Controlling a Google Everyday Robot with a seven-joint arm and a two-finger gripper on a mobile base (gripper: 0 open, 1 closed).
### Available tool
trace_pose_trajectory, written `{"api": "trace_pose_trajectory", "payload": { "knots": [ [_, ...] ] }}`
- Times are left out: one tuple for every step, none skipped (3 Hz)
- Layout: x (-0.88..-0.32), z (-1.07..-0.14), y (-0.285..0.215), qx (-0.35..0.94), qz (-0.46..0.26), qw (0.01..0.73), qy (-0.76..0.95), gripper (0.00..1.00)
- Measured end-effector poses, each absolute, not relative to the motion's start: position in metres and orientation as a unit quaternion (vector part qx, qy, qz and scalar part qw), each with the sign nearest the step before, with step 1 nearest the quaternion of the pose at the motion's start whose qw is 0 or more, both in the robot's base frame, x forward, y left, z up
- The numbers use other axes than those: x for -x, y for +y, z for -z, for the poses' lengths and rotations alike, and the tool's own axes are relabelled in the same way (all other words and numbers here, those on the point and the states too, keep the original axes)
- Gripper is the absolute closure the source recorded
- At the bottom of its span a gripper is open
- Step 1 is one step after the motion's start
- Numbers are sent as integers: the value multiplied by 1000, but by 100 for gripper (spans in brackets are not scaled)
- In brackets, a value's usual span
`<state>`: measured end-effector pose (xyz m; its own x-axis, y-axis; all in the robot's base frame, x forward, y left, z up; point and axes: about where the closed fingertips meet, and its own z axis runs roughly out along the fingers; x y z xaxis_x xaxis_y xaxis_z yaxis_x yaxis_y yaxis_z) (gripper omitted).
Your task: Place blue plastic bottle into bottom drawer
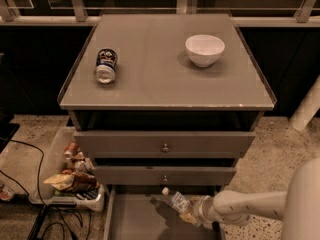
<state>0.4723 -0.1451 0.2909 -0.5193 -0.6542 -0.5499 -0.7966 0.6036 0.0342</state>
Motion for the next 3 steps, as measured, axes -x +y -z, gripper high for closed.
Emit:
{"api": "trace_pose_trajectory", "payload": {
  "knots": [
    [-475,-251,-139,427,-124,236,864,100],
    [-473,-212,-134,432,-116,235,863,100],
    [-472,-188,-130,431,-117,251,859,100]
  ]
}}
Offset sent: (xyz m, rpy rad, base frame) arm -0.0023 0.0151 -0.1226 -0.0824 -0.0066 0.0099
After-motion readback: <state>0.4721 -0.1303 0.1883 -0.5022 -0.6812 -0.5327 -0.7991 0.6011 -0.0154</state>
